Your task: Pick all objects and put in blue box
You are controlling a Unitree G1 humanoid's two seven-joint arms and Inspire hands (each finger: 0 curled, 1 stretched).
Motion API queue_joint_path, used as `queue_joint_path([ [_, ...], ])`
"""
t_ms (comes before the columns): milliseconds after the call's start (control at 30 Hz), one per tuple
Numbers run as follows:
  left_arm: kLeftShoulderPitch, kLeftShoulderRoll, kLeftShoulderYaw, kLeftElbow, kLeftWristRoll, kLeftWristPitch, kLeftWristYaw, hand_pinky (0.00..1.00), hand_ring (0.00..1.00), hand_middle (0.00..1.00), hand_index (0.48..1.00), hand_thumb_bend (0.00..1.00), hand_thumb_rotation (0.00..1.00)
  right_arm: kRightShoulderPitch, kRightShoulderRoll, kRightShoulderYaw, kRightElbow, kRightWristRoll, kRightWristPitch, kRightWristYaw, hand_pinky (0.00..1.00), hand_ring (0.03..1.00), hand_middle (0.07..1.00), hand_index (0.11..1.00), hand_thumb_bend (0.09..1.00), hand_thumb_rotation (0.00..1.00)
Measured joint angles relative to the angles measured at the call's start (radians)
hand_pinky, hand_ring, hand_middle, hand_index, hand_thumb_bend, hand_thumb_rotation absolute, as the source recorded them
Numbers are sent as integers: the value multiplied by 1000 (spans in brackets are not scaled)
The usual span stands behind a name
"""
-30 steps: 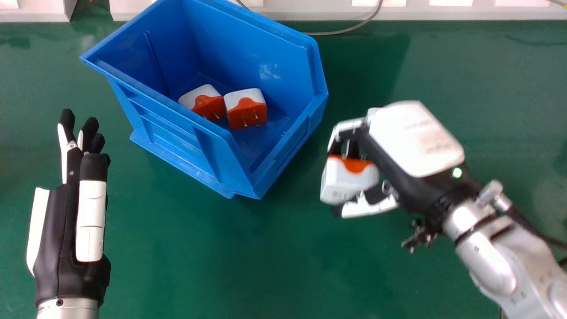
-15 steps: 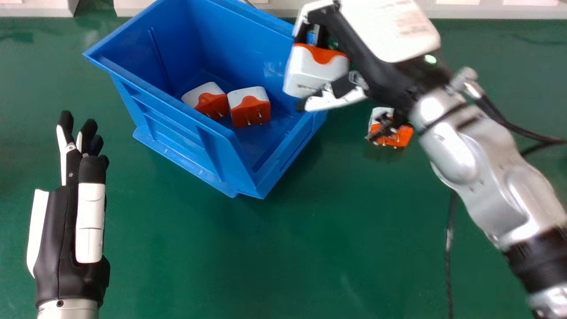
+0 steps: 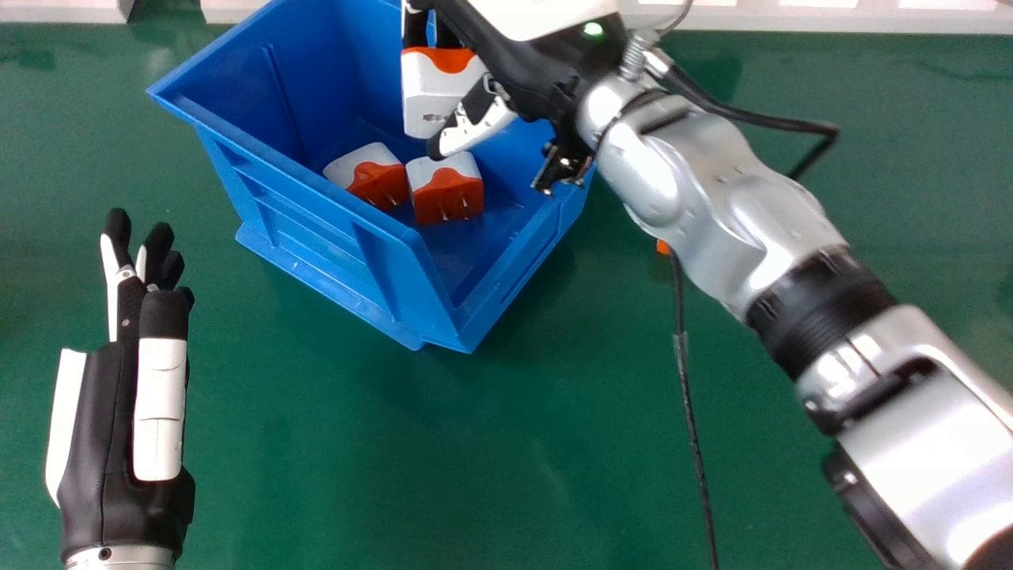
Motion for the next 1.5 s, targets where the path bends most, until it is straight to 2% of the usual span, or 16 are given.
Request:
queue_joint_path([
  [100, 0, -1, 0, 4, 0, -6, 1, 1000, 1000, 1000, 1000, 919, 995, -47, 40, 26, 118, 0, 4, -17, 322, 462, 548, 491, 492, 136],
  [167, 3, -1, 0, 5, 0, -9, 2, 1000, 1000, 1000, 1000, 902, 998, -61, 63, 37, 175, 2, 7, -26, 290, 423, 487, 510, 506, 55],
  [200, 5, -1, 0, 5, 0, -9, 1, 1000, 1000, 1000, 1000, 893, 1000, -66, 73, 38, 196, 5, 10, -27, 281, 402, 485, 527, 507, 28],
  [433, 16, -1, 0, 5, 1, -9, 5, 1000, 1000, 1000, 1000, 911, 1000, -82, 104, 30, 258, 50, 8, -54, 317, 399, 526, 531, 507, 0],
  [567, 21, -2, 0, 5, 17, -9, 14, 1000, 1000, 1000, 1000, 911, 1000, -94, 109, 36, 268, 51, 16, -64, 298, 383, 508, 546, 505, 0],
  [633, 23, -5, -1, 5, 18, -9, 19, 1000, 1000, 1000, 1000, 910, 1000, -97, 114, 35, 269, 55, 23, -61, 352, 424, 506, 521, 509, 0],
  [667, 23, -7, -1, 5, 19, -9, 20, 1000, 1000, 1000, 1000, 906, 1000, -99, 117, 35, 270, 56, 27, -51, 412, 502, 556, 508, 505, 54],
  [733, 23, -12, -2, 5, 19, -9, 20, 1000, 1000, 1000, 1000, 892, 1000, -99, 119, 41, 270, 54, 35, -45, 477, 574, 637, 499, 500, 126],
  [833, 22, -15, -3, 5, 18, -9, 20, 1000, 1000, 1000, 1000, 888, 1000, -99, 118, 47, 262, 51, 43, -52, 499, 597, 671, 496, 498, 149],
  [933, 13, -15, -3, 6, 18, -9, 18, 1000, 1000, 1000, 1000, 883, 1000, -98, 115, 46, 249, 53, 43, -70, 501, 598, 671, 495, 498, 150],
  [1067, 1, -15, -3, 13, 17, -10, 15, 1000, 1000, 1000, 1000, 884, 998, -87, 102, 37, 213, 58, 42, -81, 498, 596, 669, 495, 497, 150],
  [1167, -6, -14, -3, 26, 17, -11, 14, 1000, 1000, 1000, 1000, 899, 992, -47, 77, 26, 133, 76, 38, -104, 544, 651, 700, 495, 494, 150],
  [1267, -17, -13, -3, 36, 19, -13, 14, 1000, 1000, 1000, 1000, 903, 994, 22, 34, 25, 3, 74, 33, -126, 576, 694, 722, 495, 493, 150],
  [1500, -30, -4, -3, 49, 24, -21, 9, 1000, 1000, 1000, 1000, 874, 1000, 295, -89, -8, -422, 46, 34, -183, 561, 700, 724, 495, 486, 157],
])
